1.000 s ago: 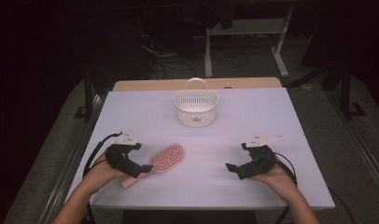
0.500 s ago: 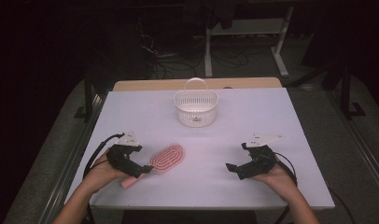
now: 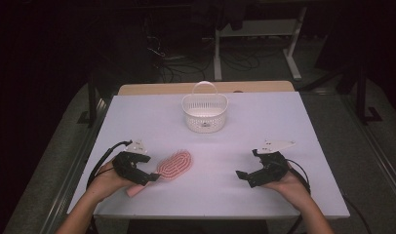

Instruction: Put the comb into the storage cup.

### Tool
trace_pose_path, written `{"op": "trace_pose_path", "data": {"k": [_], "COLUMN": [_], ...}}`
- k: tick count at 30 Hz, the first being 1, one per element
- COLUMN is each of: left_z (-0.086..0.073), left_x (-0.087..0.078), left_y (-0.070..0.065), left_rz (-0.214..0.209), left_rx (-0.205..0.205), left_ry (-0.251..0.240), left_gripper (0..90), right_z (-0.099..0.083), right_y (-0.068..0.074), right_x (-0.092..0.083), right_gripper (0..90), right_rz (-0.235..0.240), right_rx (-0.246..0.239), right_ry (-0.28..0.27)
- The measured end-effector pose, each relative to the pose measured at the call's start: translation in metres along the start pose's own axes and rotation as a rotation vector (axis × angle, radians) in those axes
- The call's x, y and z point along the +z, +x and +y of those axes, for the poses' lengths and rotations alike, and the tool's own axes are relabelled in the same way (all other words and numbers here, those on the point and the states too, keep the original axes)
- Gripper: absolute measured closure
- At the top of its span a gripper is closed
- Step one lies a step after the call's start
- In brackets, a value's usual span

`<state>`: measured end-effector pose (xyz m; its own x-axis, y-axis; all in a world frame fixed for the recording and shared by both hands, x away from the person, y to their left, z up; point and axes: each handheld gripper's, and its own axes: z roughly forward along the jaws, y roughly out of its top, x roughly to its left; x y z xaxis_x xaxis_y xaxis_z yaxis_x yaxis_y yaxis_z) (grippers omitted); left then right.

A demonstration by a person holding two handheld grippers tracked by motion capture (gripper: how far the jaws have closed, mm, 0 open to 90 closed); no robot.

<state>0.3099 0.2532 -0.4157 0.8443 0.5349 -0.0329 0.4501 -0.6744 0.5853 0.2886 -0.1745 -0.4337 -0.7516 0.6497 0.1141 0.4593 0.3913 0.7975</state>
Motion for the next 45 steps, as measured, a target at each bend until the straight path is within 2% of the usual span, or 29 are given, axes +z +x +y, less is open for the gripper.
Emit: {"op": "trace_pose_path", "data": {"k": [11, 27, 45], "left_z": [0.001, 0.012, 0.014], "left_x": [0.004, 0.013, 0.024], "left_y": [-0.002, 0.004, 0.001], "left_rz": [0.006, -0.043, -0.053], "left_rx": [0.002, -0.015, -0.002], "left_ry": [0.062, 0.203, 0.286], "left_gripper": [33.8, 45.7, 58.4], "right_z": [0.0, 0.0, 0.0], "right_y": [0.0, -0.001, -0.001], "right_x": [0.0, 0.001, 0.001], "right_gripper": [0.6, 0.6, 0.6], "right_rz": [0.0, 0.0, 0.001], "right_rx": [-0.001, 0.003, 0.005], "right_ry": [0.002, 0.005, 0.004]}}
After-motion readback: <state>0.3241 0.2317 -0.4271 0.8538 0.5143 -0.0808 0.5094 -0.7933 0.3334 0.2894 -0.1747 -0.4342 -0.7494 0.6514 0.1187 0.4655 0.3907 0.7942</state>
